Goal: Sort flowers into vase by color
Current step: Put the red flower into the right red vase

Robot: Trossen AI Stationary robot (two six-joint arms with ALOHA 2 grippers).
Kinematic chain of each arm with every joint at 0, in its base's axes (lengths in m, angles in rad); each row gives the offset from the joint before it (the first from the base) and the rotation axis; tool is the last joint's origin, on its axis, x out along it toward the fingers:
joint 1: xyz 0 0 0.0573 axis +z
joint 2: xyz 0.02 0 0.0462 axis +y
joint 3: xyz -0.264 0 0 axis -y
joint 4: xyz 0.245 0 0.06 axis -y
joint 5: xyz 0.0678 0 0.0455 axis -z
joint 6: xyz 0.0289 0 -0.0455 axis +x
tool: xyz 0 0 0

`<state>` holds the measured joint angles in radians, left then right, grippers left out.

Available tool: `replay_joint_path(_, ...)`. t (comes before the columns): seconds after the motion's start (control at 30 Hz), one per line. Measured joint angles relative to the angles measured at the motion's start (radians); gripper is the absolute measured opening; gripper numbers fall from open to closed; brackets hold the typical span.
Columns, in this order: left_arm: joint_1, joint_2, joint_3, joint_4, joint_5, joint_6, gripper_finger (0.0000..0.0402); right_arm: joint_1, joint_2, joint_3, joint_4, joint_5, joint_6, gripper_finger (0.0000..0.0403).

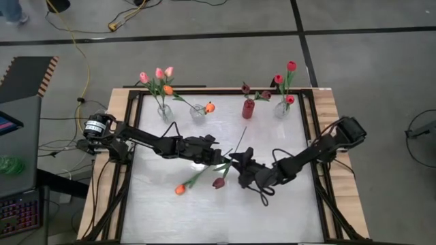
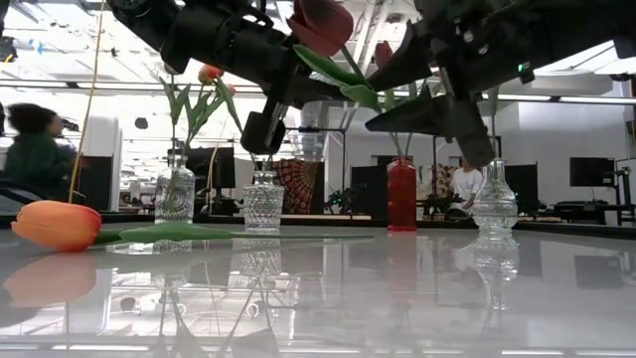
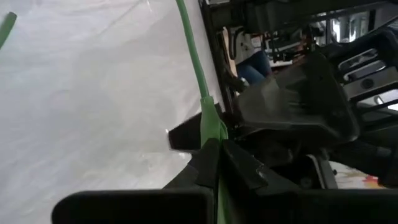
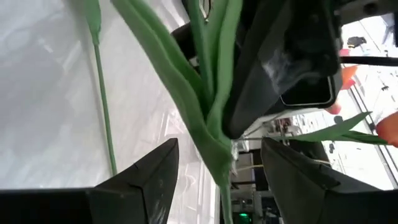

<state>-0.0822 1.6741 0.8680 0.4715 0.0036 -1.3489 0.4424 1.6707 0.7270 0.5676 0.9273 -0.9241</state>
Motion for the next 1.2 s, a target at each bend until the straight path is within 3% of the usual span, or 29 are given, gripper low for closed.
replay_joint_path(0.23, 0.0, 0.0, 0.0, -0.002, 0.0, -0.002, 0.0, -0.001, 0.019, 0.004, -0.017, 0.018, 0.015, 0.0226)
replay_joint_path(0.77, 0.0, 0.0, 0.0, -0.002, -0.008, 0.027, 0.0013, 0.0, 0.018, 0.004, -0.002, 0.018, 0.018, 0.0044)
replay_joint_path(0.93, 0.0, 0.0, 0.0, -0.002, -0.008, 0.086, 0.0052, 0.002, 0.018, 0.003, -0.002, 0.016, 0.023, 0.0037)
replay_joint_path(1.2, 0.013, 0.0, 0.0, -0.002, -0.008, 0.32, 0.0114, 0.034, 0.009, 0.003, -0.007, 0.019, 0.086, 0.0037)
